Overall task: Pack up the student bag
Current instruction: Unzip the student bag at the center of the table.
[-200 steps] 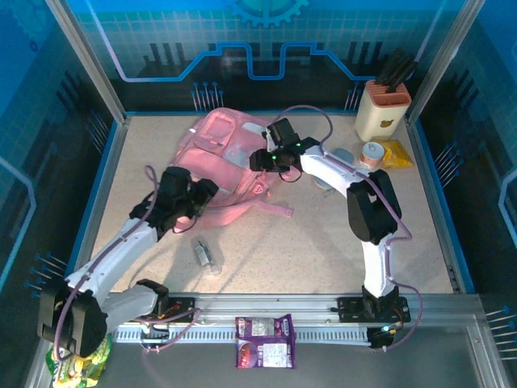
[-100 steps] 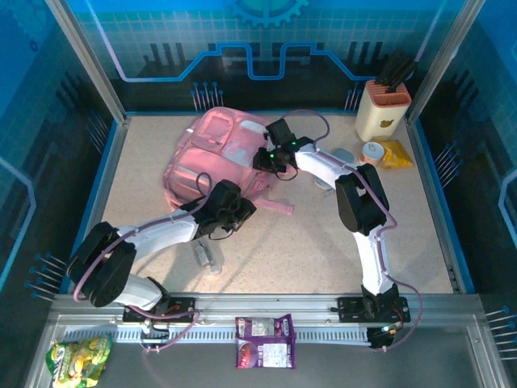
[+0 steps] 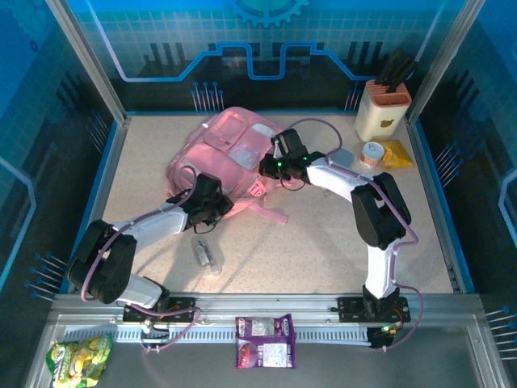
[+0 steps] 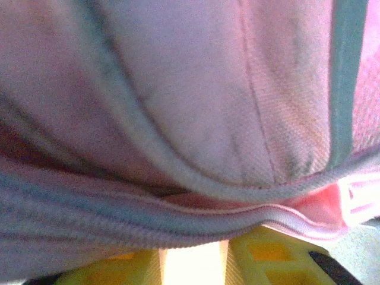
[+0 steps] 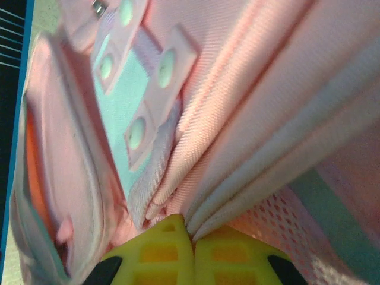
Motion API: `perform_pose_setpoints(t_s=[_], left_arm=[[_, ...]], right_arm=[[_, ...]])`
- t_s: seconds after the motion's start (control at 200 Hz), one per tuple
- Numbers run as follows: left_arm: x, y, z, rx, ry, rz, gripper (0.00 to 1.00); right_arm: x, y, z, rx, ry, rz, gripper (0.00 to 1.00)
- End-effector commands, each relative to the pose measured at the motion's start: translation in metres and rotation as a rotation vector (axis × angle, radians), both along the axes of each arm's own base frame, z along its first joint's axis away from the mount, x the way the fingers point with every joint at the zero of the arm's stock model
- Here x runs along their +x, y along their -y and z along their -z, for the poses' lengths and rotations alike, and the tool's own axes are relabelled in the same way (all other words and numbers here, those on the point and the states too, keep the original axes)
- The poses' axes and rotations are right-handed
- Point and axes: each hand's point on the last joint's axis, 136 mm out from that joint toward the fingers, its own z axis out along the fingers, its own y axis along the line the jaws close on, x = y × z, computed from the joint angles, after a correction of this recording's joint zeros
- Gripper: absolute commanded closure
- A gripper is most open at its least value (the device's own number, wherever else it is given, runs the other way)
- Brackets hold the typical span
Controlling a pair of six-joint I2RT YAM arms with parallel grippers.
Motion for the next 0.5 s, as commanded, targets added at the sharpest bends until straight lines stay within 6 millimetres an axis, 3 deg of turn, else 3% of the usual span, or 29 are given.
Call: perform_pose_setpoints(t_s=[0.0,0.13,0.23,0.335,0.495], left_arm=[[0.02,-0.045,-0.014,0.133,0.104,-0.023,0.72],[0.036,-0.07,-0.027,0.188,0.141,-0.016,0.72],[0.046,-0.087,-0.045,0.284,0.2,-0.003,0.67],[0.039,-0.093,-0.06,0.317,0.216,0.006,0.6],[0.016,-0.078,-0.079,0.222,0.234,0.038,0.5]], right_arm=[[-0.017,-0.013,-0.029,0.085,0.043,0.008,1.0],[-0.041,-0.042,-0.038,0.16,0.023,0.01,1.0],[-0.047,-0.054,-0.052,0.198,0.052,0.044,1.0],[-0.041,-0.048,-0.061,0.235,0.068,0.115,1.0],[-0.041,-0.038,-0.084,0.3,0.119,0.176,1.0]])
